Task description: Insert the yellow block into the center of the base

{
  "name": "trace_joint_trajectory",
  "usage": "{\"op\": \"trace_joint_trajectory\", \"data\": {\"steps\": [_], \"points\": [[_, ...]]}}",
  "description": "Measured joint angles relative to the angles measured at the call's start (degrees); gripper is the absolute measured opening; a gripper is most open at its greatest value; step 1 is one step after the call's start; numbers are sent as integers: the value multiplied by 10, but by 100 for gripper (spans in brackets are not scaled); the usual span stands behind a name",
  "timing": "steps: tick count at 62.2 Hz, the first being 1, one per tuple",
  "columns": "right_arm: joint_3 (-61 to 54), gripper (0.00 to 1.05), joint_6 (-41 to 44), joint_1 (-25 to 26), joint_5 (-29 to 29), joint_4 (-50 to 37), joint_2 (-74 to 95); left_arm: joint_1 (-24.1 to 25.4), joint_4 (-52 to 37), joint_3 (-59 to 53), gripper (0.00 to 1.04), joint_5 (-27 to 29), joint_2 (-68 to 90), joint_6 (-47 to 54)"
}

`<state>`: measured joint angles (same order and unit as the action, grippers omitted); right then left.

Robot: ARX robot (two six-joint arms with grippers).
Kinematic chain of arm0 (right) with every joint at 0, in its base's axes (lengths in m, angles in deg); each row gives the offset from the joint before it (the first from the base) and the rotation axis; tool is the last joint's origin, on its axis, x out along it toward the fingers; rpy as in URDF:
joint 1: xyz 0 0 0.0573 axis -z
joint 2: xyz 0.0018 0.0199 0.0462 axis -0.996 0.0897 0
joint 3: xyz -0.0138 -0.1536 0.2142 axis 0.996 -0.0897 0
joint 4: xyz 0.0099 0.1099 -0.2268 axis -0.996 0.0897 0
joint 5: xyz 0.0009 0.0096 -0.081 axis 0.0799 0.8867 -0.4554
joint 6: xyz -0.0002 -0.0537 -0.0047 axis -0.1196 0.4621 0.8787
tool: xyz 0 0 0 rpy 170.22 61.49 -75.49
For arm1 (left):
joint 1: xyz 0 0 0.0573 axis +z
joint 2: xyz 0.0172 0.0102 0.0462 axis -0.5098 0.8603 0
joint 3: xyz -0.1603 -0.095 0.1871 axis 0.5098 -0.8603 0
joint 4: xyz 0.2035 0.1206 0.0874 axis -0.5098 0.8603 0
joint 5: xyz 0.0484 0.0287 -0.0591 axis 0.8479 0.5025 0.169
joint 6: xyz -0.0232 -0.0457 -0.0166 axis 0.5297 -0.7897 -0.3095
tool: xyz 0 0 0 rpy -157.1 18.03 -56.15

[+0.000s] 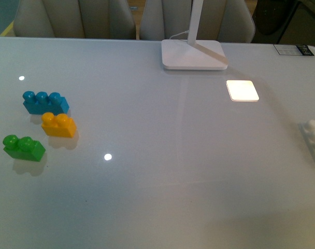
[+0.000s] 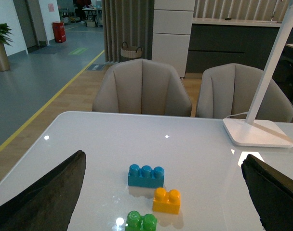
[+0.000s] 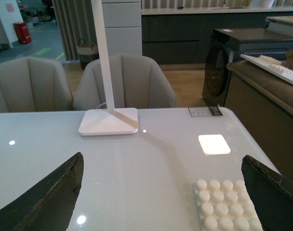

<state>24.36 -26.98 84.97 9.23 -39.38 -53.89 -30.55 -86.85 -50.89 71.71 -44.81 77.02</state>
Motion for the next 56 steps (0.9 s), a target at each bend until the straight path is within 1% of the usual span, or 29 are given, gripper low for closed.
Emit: {"op": "trace_joint_trajectory", "data": {"steps": [51,52,53,54,55,56], "points": [[0,96,0,0,0,0,0,0,0,0,97,0,0,0],[2,96,-5,-4,-14,8,5,0,0,0,97,0,0,0],[12,96,-18,-12,-48,35,16,0,0,0,97,0,0,0],[19,96,-31,-16,-66,52,24,0,0,0,97,0,0,0],[33,96,-48,-21,-100,84,48,0,0,0,97,0,0,0],[45,96,-65,-17,-127,109,73,0,0,0,97,1,0,0]]}}
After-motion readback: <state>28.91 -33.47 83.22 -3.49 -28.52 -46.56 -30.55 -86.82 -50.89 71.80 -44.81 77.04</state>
